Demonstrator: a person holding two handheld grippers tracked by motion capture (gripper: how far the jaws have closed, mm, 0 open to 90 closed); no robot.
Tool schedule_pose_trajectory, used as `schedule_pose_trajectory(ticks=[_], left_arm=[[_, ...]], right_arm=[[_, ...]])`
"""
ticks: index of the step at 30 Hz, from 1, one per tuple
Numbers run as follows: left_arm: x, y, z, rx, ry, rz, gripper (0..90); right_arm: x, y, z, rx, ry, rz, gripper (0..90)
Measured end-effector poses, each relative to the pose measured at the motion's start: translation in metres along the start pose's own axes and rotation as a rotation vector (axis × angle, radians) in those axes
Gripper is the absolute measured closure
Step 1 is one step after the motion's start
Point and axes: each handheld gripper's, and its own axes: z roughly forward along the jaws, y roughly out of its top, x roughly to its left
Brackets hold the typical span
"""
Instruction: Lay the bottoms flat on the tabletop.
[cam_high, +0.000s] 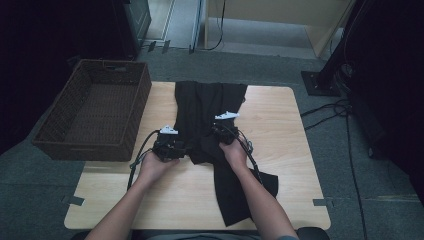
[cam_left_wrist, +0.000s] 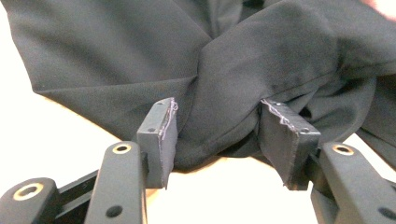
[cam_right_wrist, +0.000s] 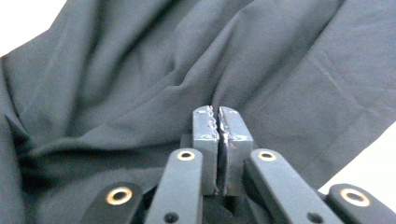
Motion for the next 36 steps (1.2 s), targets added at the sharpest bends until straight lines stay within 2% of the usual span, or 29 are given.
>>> schedule_pose_trajectory(ticks=[4,7,9,10,13,18,20,21,23,24,25,26,27,28,29,30,31,32,33,34,35,36], left_arm=[[0.0,0.0,-0.001,0.0,0.012,0.014,49.7],[0.003,-0.001,-0.002,-0.003,0.024,0.026,51.5],[0.003,-0.001,-0.002,-0.002,0.027,0.027,51.5],[0.006,-0.001,-0.004,0.0,0.036,0.024,51.7],[0.011,-0.002,-0.007,-0.001,0.052,0.006,52.0],[0.022,-0.002,-0.014,-0.002,0.127,-0.005,52.1],[0.024,-0.002,-0.015,-0.004,0.135,-0.012,52.1],[0.026,-0.002,-0.016,-0.007,0.123,-0.029,51.6],[0.028,0.0,-0.017,-0.006,0.097,-0.061,50.8],[0.028,0.0,-0.017,-0.006,0.097,-0.061,50.7],[0.026,0.004,-0.021,-0.046,0.063,-0.079,50.7],[0.026,0.004,-0.021,-0.046,0.063,-0.079,50.9],[0.022,0.008,-0.025,-0.086,0.035,-0.082,50.9],[0.013,0.015,-0.028,-0.131,-0.01,-0.062,51.0],[0.013,0.015,-0.028,-0.131,-0.01,-0.062,51.0],[0.001,0.023,-0.025,-0.154,-0.058,-0.032,50.7],[-0.005,0.027,-0.022,-0.154,-0.085,-0.02,50.3],[-0.009,0.029,-0.017,-0.15,-0.105,-0.012,49.8],[-0.009,0.029,-0.017,-0.15,-0.105,-0.012,49.0],[-0.014,0.03,-0.003,-0.132,-0.119,-0.018,48.6],[-0.014,0.03,-0.003,-0.132,-0.119,-0.018,48.4],[-0.015,0.03,0.007,-0.093,-0.107,-0.012,48.4]], right_arm=[[-0.006,0.001,-0.005,0.032,-0.009,0.005,88.4],[-0.023,-0.004,-0.02,0.038,-0.017,0.024,88.5],[-0.028,-0.007,-0.024,0.031,-0.017,0.032,88.6],[-0.038,-0.012,-0.032,0.033,-0.032,0.032,88.6],[-0.055,-0.018,-0.043,0.03,-0.055,0.042,88.6],[-0.085,-0.027,-0.054,0.015,-0.135,0.089,88.2],[-0.088,-0.029,-0.054,0.017,-0.144,0.088,88.1],[-0.093,-0.032,-0.053,0.024,-0.189,0.047,87.7],[-0.097,-0.034,-0.054,0.017,-0.23,0.032,86.3],[-0.097,-0.034,-0.054,0.017,-0.23,0.032,86.3],[-0.102,-0.035,-0.055,0.003,-0.197,0.095,79.5],[-0.102,-0.035,-0.055,0.003,-0.197,0.095,79.5],[-0.102,-0.035,-0.056,-0.008,-0.171,0.117,75.5],[-0.097,-0.034,-0.059,-0.052,-0.102,0.127,67.0],[-0.097,-0.034,-0.059,-0.052,-0.102,0.127,67.0],[-0.087,-0.033,-0.06,-0.081,-0.039,0.111,63.7],[-0.081,-0.033,-0.057,-0.088,0.007,0.096,63.2],[-0.073,-0.033,-0.053,-0.075,0.016,0.065,62.5],[-0.073,-0.033,-0.053,-0.075,0.016,0.065,62.5],[-0.057,-0.033,-0.043,-0.042,0.009,-0.006,59.4],[-0.057,-0.033,-0.043,-0.042,0.009,-0.006,59.4],[-0.053,-0.032,-0.04,-0.038,0.01,-0.02,58.8]])
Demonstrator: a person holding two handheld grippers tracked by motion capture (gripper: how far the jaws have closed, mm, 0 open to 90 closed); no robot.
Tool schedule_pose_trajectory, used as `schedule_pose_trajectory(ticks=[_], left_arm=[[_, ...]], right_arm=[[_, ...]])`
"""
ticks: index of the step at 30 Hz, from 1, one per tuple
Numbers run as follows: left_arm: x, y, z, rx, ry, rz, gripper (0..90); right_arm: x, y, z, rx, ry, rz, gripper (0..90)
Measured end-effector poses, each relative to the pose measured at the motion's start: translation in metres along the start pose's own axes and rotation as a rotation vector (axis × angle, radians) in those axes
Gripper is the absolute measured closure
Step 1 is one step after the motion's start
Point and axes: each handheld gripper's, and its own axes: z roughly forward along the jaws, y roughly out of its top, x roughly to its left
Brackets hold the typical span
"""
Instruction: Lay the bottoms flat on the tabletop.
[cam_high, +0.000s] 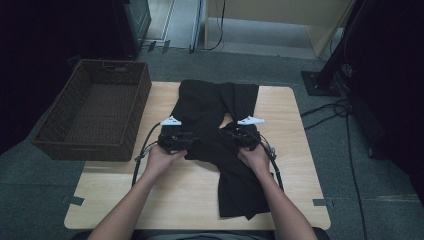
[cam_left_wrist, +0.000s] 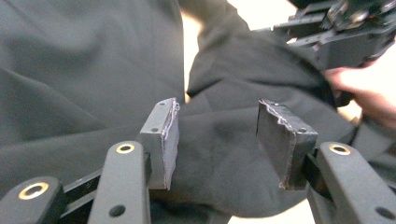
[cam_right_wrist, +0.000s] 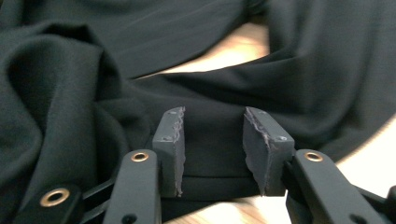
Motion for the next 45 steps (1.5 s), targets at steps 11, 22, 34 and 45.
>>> schedule_pose_trajectory(ticks=[11,22,34,45], left_arm=[[0.009,-0.013,0.011,0.075,0.106,0.069,50.2],[0.031,-0.018,-0.014,0.09,0.201,0.048,51.8],[0.02,-0.01,-0.018,0.061,0.136,0.046,48.3],[0.002,-0.015,0.017,0.099,0.086,0.086,47.4]], right_arm=[[0.031,0.001,0.015,-0.015,-0.044,-0.012,45.2],[0.009,-0.005,-0.005,0.031,-0.072,-0.006,88.2],[-0.039,-0.023,-0.064,-0.068,-0.079,0.135,62.3],[0.019,-0.03,-0.037,-0.002,0.026,0.022,63.0]])
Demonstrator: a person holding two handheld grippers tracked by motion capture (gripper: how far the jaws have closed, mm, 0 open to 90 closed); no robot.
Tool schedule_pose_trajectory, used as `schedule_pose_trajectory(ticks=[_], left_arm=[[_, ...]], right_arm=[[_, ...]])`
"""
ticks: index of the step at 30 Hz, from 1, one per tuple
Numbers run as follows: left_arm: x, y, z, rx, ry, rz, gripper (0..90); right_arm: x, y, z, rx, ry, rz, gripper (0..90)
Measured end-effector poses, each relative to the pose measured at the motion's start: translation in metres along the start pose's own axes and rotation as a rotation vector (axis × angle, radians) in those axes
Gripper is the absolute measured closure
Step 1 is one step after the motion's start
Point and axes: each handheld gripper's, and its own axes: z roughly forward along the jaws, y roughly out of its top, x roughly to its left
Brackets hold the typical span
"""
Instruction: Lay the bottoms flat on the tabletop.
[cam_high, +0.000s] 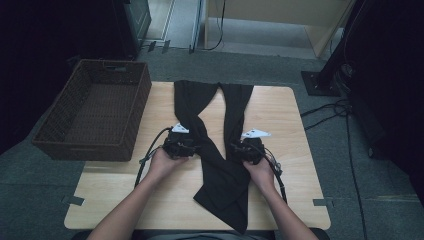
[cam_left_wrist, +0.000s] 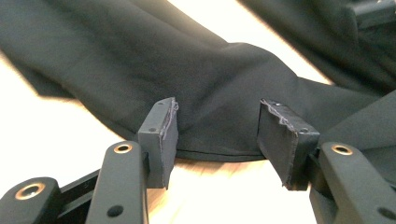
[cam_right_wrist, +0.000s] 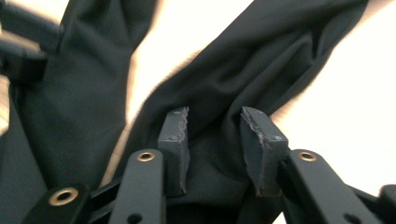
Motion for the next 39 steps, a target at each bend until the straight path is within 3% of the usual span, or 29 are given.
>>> schedule_pose_trajectory(ticks=[1,3,7,11,13,17,19,21,25,27,31,35,39], left_arm=[[0.001,0.001,0.0,0.003,-0.003,0.004,47.5],[0.003,0.001,0.0,0.003,-0.008,-0.002,47.5],[0.006,0.001,-0.003,0.013,-0.008,-0.016,47.2],[0.006,0.003,-0.007,-0.002,-0.017,-0.043,47.3],[-0.001,0.01,-0.012,-0.044,-0.04,-0.036,47.3],[-0.01,0.015,-0.004,-0.044,-0.075,-0.025,47.2],[-0.012,0.014,0.004,-0.018,-0.074,-0.018,47.2],[-0.013,0.01,0.01,0.018,-0.064,-0.006,47.3],[-0.012,0.006,0.011,0.008,-0.06,0.001,48.1],[-0.013,0.005,0.009,0.019,-0.054,0.009,48.7],[-0.015,0.0,0.006,0.005,-0.04,0.031,48.7],[-0.015,-0.003,0.003,0.012,-0.041,0.02,48.6],[-0.014,-0.006,0.0,0.013,-0.042,0.029,48.7]], right_arm=[[0.006,-0.001,0.008,0.026,-0.02,-0.043,65.8],[0.008,-0.003,0.009,0.018,-0.038,-0.067,68.5],[0.008,-0.003,0.009,0.014,-0.039,-0.045,69.0],[0.012,-0.004,0.007,0.021,-0.027,-0.048,78.0],[0.016,-0.009,0.005,0.008,-0.025,-0.048,86.6],[0.022,-0.014,0.002,0.005,0.022,-0.024,87.0],[0.023,-0.014,0.001,0.015,0.027,-0.026,84.9],[0.018,-0.013,-0.002,0.028,0.032,0.003,79.8],[0.012,-0.011,-0.012,0.021,0.03,0.028,71.8],[0.007,-0.006,-0.027,-0.016,-0.007,0.031,65.8],[0.011,0.001,-0.045,-0.076,-0.01,0.041,59.0],[0.023,0.0,-0.034,-0.045,0.02,0.056,52.9],[0.032,-0.002,-0.015,-0.02,0.012,0.059,55.1]])
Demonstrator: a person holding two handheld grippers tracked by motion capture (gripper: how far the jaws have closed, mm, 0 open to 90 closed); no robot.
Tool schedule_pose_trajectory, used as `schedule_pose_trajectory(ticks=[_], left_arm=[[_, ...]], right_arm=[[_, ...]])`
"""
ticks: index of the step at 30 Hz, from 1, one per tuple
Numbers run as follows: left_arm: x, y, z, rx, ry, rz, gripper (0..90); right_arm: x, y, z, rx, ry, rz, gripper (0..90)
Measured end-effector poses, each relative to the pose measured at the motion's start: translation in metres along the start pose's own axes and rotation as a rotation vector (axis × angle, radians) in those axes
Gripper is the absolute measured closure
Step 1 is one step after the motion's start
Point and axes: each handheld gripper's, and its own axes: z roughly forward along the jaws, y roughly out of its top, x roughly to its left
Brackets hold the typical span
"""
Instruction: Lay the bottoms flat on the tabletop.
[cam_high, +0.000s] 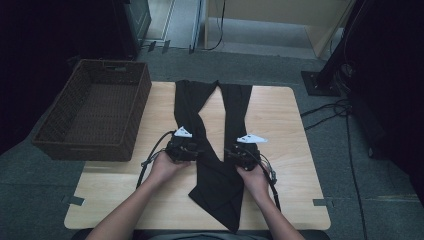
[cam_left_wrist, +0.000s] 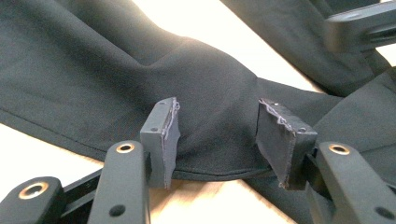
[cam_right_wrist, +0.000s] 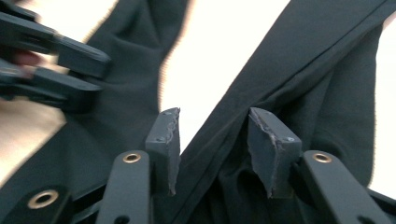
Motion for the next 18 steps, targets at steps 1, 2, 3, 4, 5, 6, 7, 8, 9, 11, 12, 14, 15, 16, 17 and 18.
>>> schedule_pose_trajectory(ticks=[1,2,3,4,5,6,7,8,9,11,12,14,15,16,17,18], left_arm=[[0.002,-0.001,-0.001,-0.002,-0.007,-0.009,48.9],[0.003,-0.001,-0.001,-0.005,-0.01,-0.016,49.0],[0.003,-0.001,-0.001,-0.006,-0.011,-0.02,49.1],[0.003,-0.001,-0.001,-0.007,-0.009,-0.017,49.1],[0.003,-0.001,-0.001,-0.007,-0.009,-0.017,49.1],[0.002,-0.002,-0.001,-0.008,-0.006,-0.012,49.1],[0.001,-0.002,-0.001,-0.008,-0.001,-0.006,49.1],[0.001,-0.002,-0.001,-0.007,0.003,-0.004,49.1],[0.001,-0.002,-0.001,-0.007,0.003,-0.003,49.2],[0.001,-0.002,-0.001,-0.008,0.005,-0.002,49.5],[0.001,-0.002,-0.001,-0.008,0.01,0.003,50.2],[0.0,-0.002,-0.001,-0.004,0.023,0.016,51.0],[0.0,-0.002,-0.001,-0.003,0.025,0.015,51.0],[0.0,-0.002,-0.002,-0.004,0.025,0.014,51.0],[0.0,-0.002,-0.002,-0.004,0.024,0.01,51.0],[0.0,-0.002,-0.002,-0.004,0.024,0.01,51.0]], right_arm=[[0.001,0.0,0.005,0.01,-0.014,0.0,56.3],[0.0,0.0,0.01,0.016,-0.027,-0.001,56.7],[0.0,0.0,0.015,0.028,-0.046,0.005,57.7],[-0.001,0.0,0.021,0.046,-0.057,0.008,59.4],[-0.001,0.0,0.021,0.046,-0.057,0.008,59.4],[-0.002,-0.001,0.024,0.047,-0.066,-0.005,61.8],[0.0,0.002,0.027,0.049,-0.083,-0.017,75.3],[0.001,0.003,0.028,0.059,-0.072,-0.024,80.8],[0.003,0.006,0.028,0.072,-0.068,-0.035,85.1],[0.005,0.009,0.025,0.072,-0.065,-0.043,86.8],[0.006,0.012,0.021,0.06,-0.054,-0.043,87.4],[0.003,0.022,0.0,-0.006,-0.009,-0.004,87.5],[0.0,0.025,-0.008,-0.025,-0.006,-0.001,87.5],[-0.004,0.028,-0.017,-0.042,-0.007,0.004,87.4],[-0.009,0.03,-0.026,-0.057,-0.01,0.014,87.1],[-0.014,0.032,-0.034,-0.069,-0.009,0.024,86.7]])
